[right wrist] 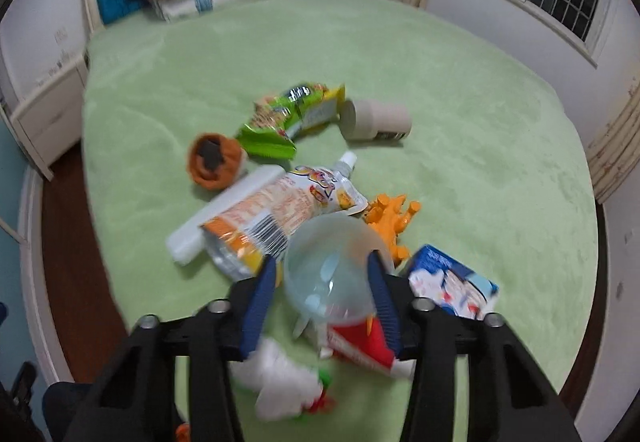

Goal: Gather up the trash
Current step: 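Grasp the clear plastic cup with the right gripper while the left gripper grasps the white tissue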

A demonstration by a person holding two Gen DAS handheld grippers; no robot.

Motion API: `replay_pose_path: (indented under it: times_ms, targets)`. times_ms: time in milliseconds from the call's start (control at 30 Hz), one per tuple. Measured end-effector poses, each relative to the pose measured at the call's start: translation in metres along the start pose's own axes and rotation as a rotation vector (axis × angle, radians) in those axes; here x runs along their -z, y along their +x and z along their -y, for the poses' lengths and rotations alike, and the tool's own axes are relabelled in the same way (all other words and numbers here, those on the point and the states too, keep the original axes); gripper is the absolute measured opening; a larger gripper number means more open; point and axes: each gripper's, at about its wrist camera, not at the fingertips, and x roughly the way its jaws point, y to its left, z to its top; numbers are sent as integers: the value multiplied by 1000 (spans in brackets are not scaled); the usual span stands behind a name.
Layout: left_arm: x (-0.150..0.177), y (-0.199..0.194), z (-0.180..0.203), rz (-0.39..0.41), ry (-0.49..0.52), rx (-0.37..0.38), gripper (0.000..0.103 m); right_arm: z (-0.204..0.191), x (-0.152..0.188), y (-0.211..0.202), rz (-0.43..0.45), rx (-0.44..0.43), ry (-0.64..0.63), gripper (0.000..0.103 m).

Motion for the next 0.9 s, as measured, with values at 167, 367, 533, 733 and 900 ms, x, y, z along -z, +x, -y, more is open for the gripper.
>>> replay_pose_path:
  times_ms: [167,367,533,733,900]
  targets:
    - [-3,7,3,-14,1,20,96,-3,-2,13,-39,-33,-1,8]
    - [-14,8,16,-4,12,66,96,14,15,-36,70,-100,52,6]
    - [-31,15,36,-7,29,122,96,32,39,-94,179,-160,92,6]
    - [-52,27,88,-14,137,272,96,54,80,-159,294,-207,141,6]
    - [-67,59,132,-122,129,443,96,60,126,-196,364,-228,171,6]
